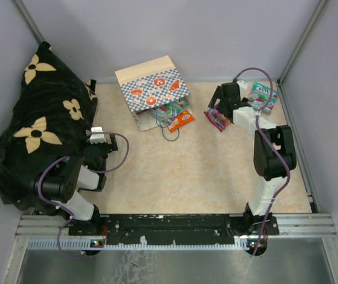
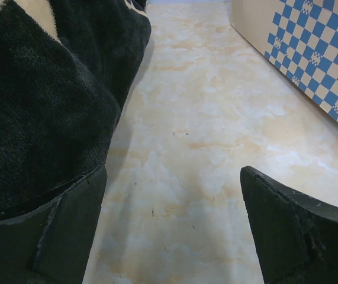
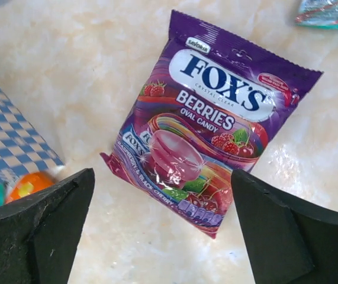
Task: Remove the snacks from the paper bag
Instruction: Adjust the snack at the center of the board.
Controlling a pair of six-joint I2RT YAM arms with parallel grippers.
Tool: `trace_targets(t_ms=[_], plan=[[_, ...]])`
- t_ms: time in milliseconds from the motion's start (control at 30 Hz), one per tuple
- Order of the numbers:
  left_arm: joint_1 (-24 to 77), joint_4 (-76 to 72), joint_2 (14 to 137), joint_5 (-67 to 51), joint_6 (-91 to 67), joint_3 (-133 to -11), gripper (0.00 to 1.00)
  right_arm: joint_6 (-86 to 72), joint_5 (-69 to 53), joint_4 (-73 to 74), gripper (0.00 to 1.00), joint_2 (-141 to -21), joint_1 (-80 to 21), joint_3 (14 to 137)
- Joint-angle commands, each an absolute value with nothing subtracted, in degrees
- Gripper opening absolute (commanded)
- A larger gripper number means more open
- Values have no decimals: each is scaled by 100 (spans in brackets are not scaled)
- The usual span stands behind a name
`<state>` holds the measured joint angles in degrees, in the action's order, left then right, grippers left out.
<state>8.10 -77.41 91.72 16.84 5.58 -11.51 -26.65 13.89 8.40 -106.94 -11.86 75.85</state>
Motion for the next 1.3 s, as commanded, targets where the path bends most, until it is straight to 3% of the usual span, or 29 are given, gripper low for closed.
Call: trace_targets(t_ms=[0,67,200,500,833,1000,1267], plan=[[775,-7884,9211,1620,500,-1204,100,-4363,2429,1381,99,-10650,-1347,8022],[774,-7884,9211,1617,497,-1206,100,-4973,2836,2023,97,-10901,-1385,8340],[778,-7882,9211,1616,493,-1205,100,-5501,3234,2340,82,-11331,-1393,8563],[774,-7884,9211,1616,496,-1202,100,-4950,3505,2349,80,-12279,-1370,9155],[775,-7884,9211,1617,493,-1205,100,-2610,1415,1506,82,-12988,-1380,9180],[774,-7884,9211,1621,499,-1204,100,-1135,353,2297,89,-13439,-1318,10339],[773,-7876,9211,1616,495,-1204,100,140,520,4640,98,-15207,-1274,14166]])
